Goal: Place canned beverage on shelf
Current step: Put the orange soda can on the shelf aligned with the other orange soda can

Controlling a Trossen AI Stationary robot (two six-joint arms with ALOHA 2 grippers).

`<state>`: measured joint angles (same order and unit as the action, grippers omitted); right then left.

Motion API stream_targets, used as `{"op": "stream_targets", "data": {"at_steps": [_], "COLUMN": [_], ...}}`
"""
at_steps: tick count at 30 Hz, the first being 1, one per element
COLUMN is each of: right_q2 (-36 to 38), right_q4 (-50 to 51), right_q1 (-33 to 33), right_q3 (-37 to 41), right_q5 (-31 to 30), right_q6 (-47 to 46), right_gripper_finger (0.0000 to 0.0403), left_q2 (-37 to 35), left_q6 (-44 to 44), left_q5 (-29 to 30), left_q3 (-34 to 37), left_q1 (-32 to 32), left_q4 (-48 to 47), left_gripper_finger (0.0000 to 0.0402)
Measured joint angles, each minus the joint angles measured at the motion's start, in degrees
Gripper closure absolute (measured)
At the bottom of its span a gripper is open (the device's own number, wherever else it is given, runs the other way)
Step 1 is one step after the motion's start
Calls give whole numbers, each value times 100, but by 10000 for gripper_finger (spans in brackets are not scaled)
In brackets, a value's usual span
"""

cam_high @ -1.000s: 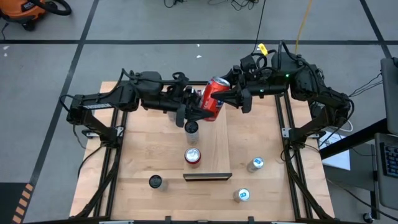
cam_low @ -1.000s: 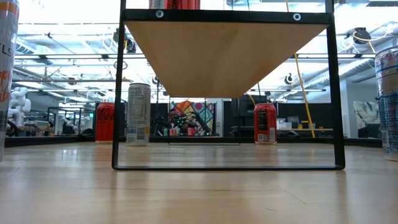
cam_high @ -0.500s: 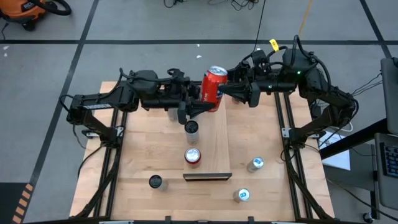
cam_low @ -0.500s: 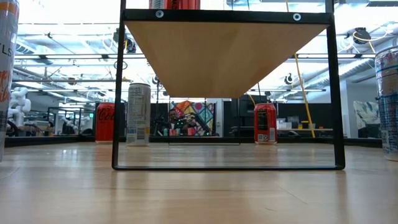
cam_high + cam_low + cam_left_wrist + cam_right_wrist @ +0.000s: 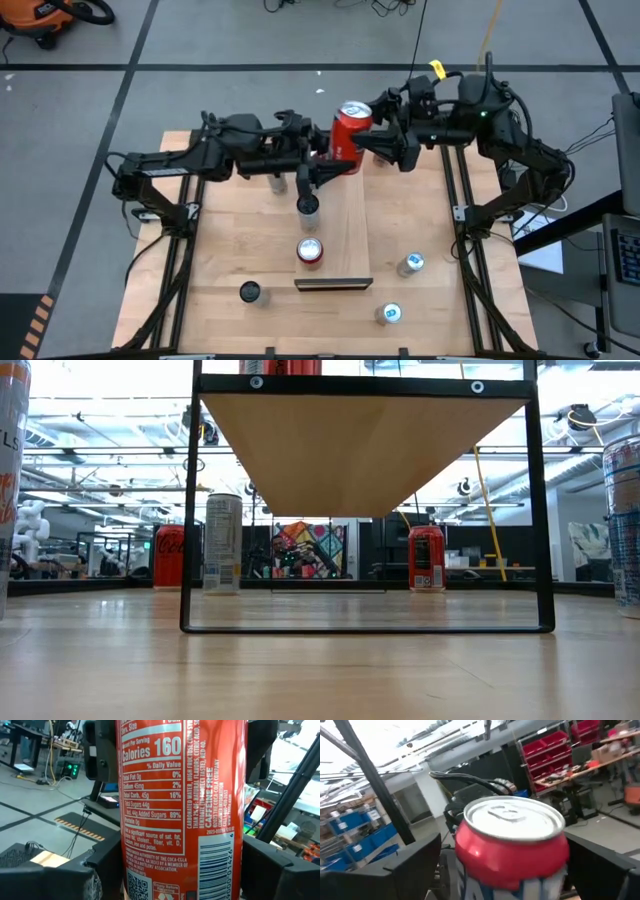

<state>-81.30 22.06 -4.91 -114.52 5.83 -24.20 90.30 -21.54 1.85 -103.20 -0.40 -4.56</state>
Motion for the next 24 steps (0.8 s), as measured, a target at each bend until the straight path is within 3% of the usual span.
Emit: {"op": "stream_targets", "data": {"at_steps": [6,17,24], "right_q2": [-4,-4,-24], "right_q4": [31,99,116], "right_q1": [-161,-161,-161], "right_q3": [0,0,0], "right_q5": [600,663,729], "right_q6": [-193,-290,-237], "right_gripper_finger": [55,127,132], "left_q2": [20,31,31], "left_q6": [-27,-13,-115], "left_q5": [-25,-18,67], "left_q3": [0,0,0], "left_q1": [-4,-4,-4], "left_q4": [-19,-51,-84], "left_gripper_finger": [111,111,98]}}
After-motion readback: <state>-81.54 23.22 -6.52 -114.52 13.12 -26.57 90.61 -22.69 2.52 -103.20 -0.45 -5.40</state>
